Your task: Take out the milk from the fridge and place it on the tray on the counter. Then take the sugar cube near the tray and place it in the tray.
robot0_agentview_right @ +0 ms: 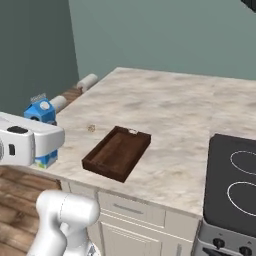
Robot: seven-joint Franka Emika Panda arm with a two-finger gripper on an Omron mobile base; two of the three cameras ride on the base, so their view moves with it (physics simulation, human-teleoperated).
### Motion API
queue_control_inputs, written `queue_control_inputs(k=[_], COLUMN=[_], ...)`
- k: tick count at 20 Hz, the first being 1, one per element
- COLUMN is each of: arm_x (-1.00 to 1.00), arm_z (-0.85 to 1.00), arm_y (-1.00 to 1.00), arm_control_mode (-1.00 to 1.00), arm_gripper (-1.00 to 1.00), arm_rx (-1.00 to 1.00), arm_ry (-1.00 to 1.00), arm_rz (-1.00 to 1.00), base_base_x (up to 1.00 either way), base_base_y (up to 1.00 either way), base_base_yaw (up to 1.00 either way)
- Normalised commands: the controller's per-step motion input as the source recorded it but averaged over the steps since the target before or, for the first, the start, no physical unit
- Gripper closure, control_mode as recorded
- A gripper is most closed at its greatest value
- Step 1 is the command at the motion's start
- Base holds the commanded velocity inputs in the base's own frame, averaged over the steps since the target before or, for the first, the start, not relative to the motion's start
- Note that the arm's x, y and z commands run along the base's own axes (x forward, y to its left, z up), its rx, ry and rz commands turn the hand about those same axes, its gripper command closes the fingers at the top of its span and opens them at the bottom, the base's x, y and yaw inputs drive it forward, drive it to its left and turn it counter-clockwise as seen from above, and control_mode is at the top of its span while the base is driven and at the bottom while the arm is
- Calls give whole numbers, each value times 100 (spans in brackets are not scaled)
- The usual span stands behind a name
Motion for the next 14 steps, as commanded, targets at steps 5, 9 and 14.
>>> queue_control_inputs(k=[5, 9, 14], arm_x=[0, 0, 0], arm_z=[0, 0, 0], arm_y=[0, 0, 0], arm_control_mode=[100, 100, 100], arm_gripper=[100, 100, 100], arm_rx=[0, 0, 0], arm_ry=[0, 0, 0], arm_rz=[0, 0, 0], base_base_x=[33, 29, 8], base_base_y=[61, 18, -28], base_base_yaw=[-5, -9, -20])
